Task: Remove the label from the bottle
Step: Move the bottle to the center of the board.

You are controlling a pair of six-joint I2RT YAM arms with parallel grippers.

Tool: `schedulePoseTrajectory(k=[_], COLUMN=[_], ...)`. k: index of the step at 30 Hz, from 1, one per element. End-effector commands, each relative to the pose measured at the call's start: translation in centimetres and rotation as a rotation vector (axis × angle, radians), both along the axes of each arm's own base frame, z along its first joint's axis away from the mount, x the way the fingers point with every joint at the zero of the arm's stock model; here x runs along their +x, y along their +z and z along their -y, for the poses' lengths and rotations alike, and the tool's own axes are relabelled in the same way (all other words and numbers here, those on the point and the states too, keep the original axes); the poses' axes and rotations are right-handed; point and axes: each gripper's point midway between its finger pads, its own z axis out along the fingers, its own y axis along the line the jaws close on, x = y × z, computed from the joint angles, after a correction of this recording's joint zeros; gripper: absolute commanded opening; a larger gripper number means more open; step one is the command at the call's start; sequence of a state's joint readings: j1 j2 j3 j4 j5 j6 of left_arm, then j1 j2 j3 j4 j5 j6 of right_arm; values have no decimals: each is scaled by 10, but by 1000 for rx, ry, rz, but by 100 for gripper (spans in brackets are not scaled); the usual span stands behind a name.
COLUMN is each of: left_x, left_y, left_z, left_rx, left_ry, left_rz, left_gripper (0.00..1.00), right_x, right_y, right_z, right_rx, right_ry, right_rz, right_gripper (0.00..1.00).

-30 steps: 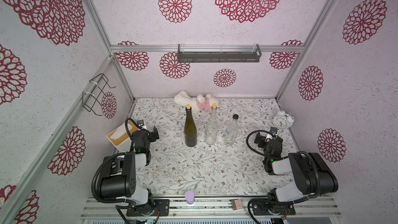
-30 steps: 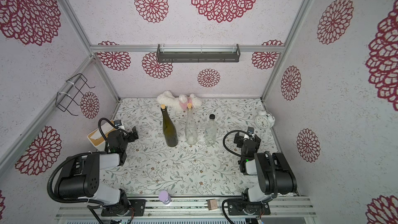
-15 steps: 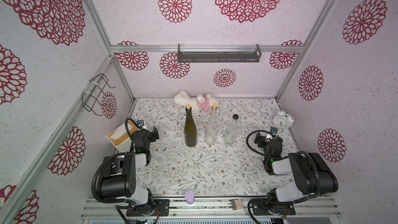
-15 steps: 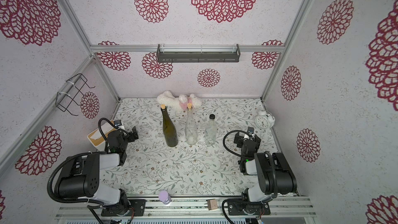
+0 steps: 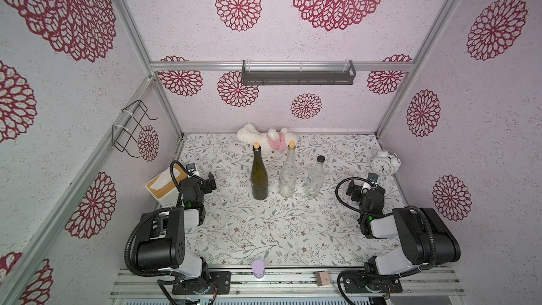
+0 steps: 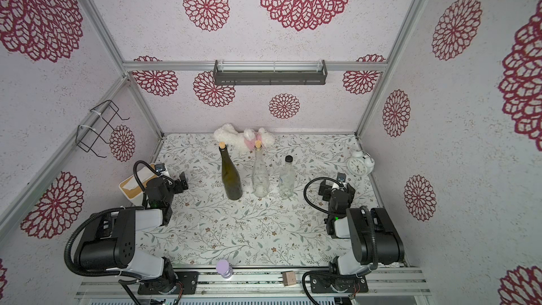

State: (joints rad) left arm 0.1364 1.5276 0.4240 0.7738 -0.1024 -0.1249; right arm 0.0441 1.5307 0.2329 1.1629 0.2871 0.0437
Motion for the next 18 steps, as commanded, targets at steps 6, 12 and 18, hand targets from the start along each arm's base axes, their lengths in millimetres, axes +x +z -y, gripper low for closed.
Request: schedulePoseTrajectory(k=[6,12,18], left_x=[5,4,1], left_y=[24,43,87], left_z=[-3,7,15], left_rx=[5,48,31], left_ry=[24,25,29], left_rz=[39,15,46], left_gripper=[97,97,97], right_x=[-6,-10,-14], right_y=[32,46,67], right_z=[3,2,-2], right_rx=[-4,8,9], right_ry=[-17,-6,26], right_rz=[105,101,82], right_gripper=[99,99,99])
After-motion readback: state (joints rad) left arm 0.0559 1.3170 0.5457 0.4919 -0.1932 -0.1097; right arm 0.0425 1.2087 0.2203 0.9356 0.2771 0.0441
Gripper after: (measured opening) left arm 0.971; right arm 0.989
